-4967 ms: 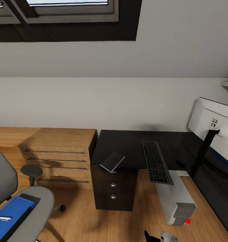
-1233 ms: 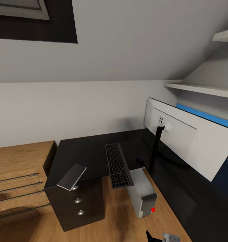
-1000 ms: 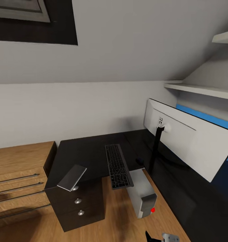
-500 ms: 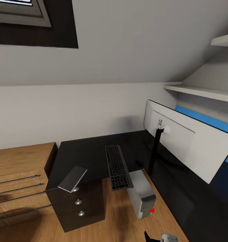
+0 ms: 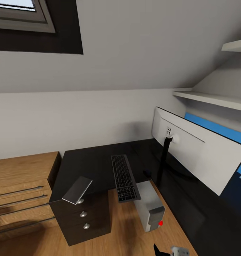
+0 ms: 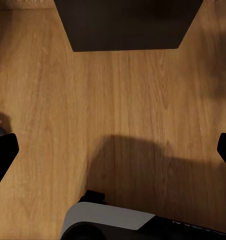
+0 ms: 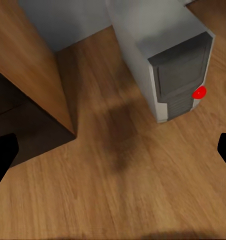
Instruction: In the bedroom, organize the workspace by keeping the computer under the desk, ensuring the monitor is on the desk, placing the keyboard on the desk next to the monitor, placing the mouse on the desk next to the keyboard, moving the folder from the swivel chair onto the desk next to the mouse, stacking the notebook on top of the folder with the pen on top of the notebook, and positioning the swivel chair next to the desk.
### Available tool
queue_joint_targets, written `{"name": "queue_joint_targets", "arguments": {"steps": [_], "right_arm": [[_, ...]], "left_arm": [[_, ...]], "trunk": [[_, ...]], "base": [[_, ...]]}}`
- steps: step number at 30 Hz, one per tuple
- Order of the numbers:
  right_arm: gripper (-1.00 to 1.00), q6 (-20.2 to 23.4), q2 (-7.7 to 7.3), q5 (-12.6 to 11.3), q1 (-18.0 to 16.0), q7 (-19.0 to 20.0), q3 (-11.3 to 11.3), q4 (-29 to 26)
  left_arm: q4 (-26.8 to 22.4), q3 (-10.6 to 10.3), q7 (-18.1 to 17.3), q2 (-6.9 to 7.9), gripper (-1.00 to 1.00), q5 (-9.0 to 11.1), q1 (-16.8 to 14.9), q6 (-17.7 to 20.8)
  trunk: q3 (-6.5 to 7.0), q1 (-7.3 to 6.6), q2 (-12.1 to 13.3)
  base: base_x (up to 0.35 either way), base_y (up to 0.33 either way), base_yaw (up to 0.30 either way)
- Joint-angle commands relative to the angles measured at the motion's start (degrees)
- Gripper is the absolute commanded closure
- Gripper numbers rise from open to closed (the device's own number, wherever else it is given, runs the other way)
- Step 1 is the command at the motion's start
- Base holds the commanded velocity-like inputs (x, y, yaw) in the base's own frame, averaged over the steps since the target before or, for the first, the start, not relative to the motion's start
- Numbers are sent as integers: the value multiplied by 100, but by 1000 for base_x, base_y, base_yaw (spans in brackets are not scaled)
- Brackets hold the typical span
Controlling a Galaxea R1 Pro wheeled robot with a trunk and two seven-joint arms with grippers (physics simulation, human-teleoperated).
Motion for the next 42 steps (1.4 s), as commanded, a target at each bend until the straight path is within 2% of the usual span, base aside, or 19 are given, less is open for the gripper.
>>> {"name": "queue_joint_targets", "arguments": {"steps": [1, 3, 4, 5, 7, 9, 18, 23, 27, 35, 42], "right_arm": [[-100, -10, -3, 59, -6, -49, -50, -18], [-100, 21, -3, 60, -10, -216, -50, -100], [-100, 284, 10, 56, -20, -808, -47, -508], [-100, 468, 30, 55, -24, -1009, -43, -750], [-100, 683, 56, 57, -29, -1144, -40, -1027], [-100, 1253, 133, 75, -46, -1307, -8, -1753], [-100, 2001, 379, 269, -199, -1415, 366, -2637], [-100, 2227, 499, 304, -415, -1430, 457, -2777], [-100, 2425, 549, 317, -674, -1457, 487, -2824], [-100, 2663, 540, 363, -1238, -1593, 501, -2834], [-100, 2620, 475, 398, -1413, -1946, 493, -2839]], "left_arm": [[-9, 16, -15, -4, -100, 34, 2, -10], [-9, 16, -13, -4, -100, 34, 2, -8], [-9, 16, -11, -4, -100, 34, 2, -3], [-9, 16, -9, -4, -100, 34, 2, -2], [-9, 16, -8, -4, -100, 34, 2, -2], [-9, 16, -7, -4, -100, 34, 2, -1], [-9, 16, -2, -4, -100, 34, 2, -1], [-9, 16, 1, -4, -100, 34, 2, -5], [-9, 16, -1, -4, -100, 34, 2, -11], [-9, 16, -6, -5, -100, 31, 2, -43], [-9, 23, -6, -4, -100, 40, 2, -46]], "trunk": [[12, -22, 37], [48, -66, 117], [66, -87, 157], [84, -109, 197], [120, -153, 277], [156, -197, 357], [317, -395, 718], [407, -505, 919], [407, -505, 919], [407, -505, 919], [407, -505, 919]], "base": [[0, 0, 0], [0, 0, 0], [0, 0, 0], [0, 0, 0], [0, 0, 0], [0, 0, 0], [0, 0, 0], [0, 0, 0], [0, 0, 0], [0, 0, 0], [51, 0, 0]]}}
